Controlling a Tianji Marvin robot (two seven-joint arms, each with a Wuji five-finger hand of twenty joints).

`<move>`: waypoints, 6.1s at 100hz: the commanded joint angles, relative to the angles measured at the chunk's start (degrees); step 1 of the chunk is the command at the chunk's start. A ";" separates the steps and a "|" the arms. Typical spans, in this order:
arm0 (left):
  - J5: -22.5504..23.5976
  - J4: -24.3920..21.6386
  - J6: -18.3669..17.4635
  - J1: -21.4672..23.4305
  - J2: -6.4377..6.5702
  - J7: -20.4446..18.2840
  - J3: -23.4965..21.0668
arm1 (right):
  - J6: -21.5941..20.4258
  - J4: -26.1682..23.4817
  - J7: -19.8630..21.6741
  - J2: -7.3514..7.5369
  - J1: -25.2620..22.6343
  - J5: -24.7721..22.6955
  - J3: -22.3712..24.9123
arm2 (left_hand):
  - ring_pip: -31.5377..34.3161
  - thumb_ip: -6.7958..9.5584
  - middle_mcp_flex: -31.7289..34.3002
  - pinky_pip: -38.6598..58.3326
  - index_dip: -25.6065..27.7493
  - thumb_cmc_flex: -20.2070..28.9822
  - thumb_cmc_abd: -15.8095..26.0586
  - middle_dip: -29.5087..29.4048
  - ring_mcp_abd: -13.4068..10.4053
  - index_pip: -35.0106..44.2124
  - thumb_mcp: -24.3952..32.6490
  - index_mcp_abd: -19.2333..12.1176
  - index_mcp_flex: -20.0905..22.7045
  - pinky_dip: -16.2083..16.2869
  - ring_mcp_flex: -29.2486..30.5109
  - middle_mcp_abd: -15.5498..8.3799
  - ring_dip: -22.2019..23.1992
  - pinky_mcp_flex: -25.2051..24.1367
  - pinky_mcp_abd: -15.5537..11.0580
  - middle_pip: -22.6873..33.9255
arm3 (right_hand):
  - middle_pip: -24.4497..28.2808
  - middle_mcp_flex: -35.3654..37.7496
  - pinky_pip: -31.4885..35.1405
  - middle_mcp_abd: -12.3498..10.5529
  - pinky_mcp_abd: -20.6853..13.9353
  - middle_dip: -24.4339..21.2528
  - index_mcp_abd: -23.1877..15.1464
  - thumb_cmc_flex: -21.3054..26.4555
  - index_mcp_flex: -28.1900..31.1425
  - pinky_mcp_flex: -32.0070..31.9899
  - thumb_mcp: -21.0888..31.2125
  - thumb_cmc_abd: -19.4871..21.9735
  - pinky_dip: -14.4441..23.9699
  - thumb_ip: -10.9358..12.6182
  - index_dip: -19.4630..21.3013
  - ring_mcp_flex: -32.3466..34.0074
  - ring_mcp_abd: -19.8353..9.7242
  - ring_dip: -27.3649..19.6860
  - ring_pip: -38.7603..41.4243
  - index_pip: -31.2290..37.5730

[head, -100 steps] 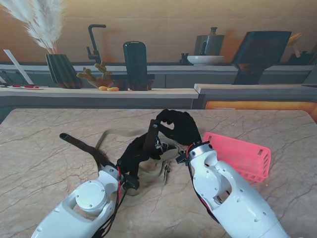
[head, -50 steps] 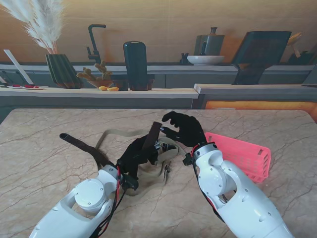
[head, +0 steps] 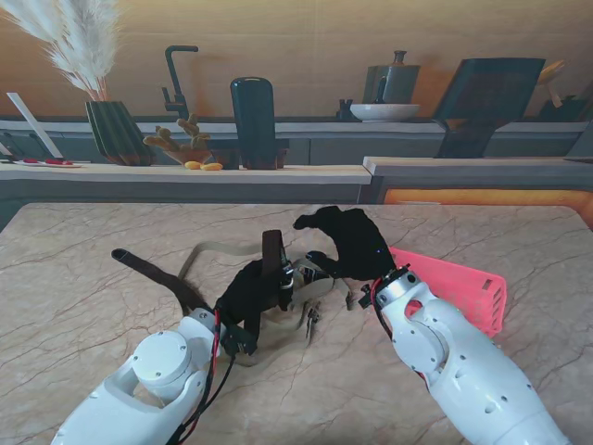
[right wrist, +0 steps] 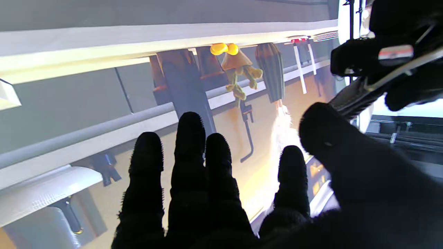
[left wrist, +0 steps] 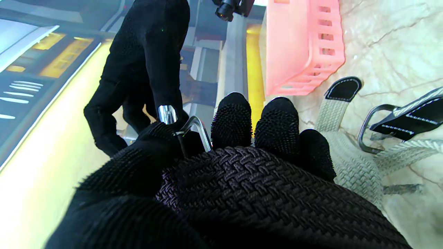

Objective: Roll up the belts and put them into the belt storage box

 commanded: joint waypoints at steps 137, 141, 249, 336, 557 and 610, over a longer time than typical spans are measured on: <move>-9.22 -2.36 11.58 1.03 -0.01 -7.09 -2.64 | -8.73 10.44 -8.89 0.41 11.03 -4.86 -11.79 | -2.60 2.32 -1.00 0.64 -3.12 0.79 1.78 -2.46 2.45 -4.84 -6.99 -0.62 -0.04 -2.26 -2.76 2.73 -2.87 -3.35 0.32 -3.06 | -2.40 30.85 5.16 -13.87 -3.08 -4.08 -7.39 9.66 30.53 2.38 -4.63 1.56 -3.70 -9.33 -19.48 6.13 -5.60 -3.15 2.61 22.57; -8.13 -2.43 11.04 1.11 0.01 -6.42 -2.57 | -8.42 10.16 -9.25 0.47 10.87 -5.18 -11.67 | -5.28 2.87 -3.49 -1.75 -6.93 -2.04 0.91 -3.07 2.58 -9.93 -7.25 -1.02 -0.67 -3.07 -5.63 3.02 -3.14 -5.37 -0.02 -5.48 | -3.03 31.70 5.52 -13.91 -2.89 -4.17 -6.96 9.54 31.05 2.73 -4.01 1.07 -3.88 -9.37 -19.91 6.51 -5.52 -3.16 2.74 22.56; 5.05 -1.76 8.15 0.36 2.94 -11.14 -4.93 | -2.13 -1.04 -13.17 5.45 4.46 -22.24 -2.32 | -31.24 5.71 -15.87 -20.12 -29.33 -0.71 1.48 -15.84 0.14 -38.22 -15.80 -1.75 4.32 -7.69 -19.50 2.63 -10.62 -12.11 -1.24 -29.08 | -3.15 34.44 10.34 -9.44 1.03 -4.24 -2.75 10.89 35.94 1.55 0.58 -2.78 -6.61 -8.33 -19.30 6.58 -1.09 -2.56 5.98 21.15; 19.90 0.60 -5.93 -0.50 3.16 -3.12 -0.91 | -1.00 -7.12 -15.11 5.33 0.32 -24.03 4.87 | -38.26 1.02 -16.58 -26.12 -23.93 2.75 -14.08 -15.32 -5.18 -27.22 -0.59 -12.06 8.50 -8.87 -23.20 -2.83 -12.73 -12.26 -2.10 -29.14 | -2.88 34.06 10.68 -9.16 1.01 -3.72 -1.92 11.13 35.52 1.35 0.00 -2.13 -7.44 -7.83 -18.85 6.65 -1.44 -2.42 6.32 20.87; 34.49 0.99 -10.38 0.86 -1.86 23.23 2.12 | 12.16 7.65 -9.34 -1.89 6.61 0.52 -9.28 | -16.10 -1.60 -2.41 -9.70 -35.64 4.50 -9.18 -4.43 -7.65 -25.74 8.93 0.15 -3.96 -7.15 -8.69 -7.09 -4.49 -2.67 -5.65 -17.05 | -1.73 39.82 9.97 -6.51 3.13 -5.18 3.68 9.29 37.73 2.62 3.22 -4.56 -7.73 -5.82 -21.28 10.97 -0.59 -0.35 8.38 19.96; 34.67 0.30 -4.30 0.62 -2.42 24.80 2.09 | 12.17 4.36 -11.49 -1.48 3.85 -1.65 -6.99 | -13.80 -1.78 -1.82 -6.98 -44.62 4.37 -10.71 -8.13 -6.12 -39.12 9.94 7.60 -9.54 -8.12 -7.84 -6.07 -5.55 -2.68 -4.20 -16.40 | -1.28 39.16 9.82 -6.30 3.37 -5.15 3.44 9.75 37.39 1.96 2.70 -4.17 -7.48 -5.94 -20.94 10.25 -0.20 -0.09 8.64 20.12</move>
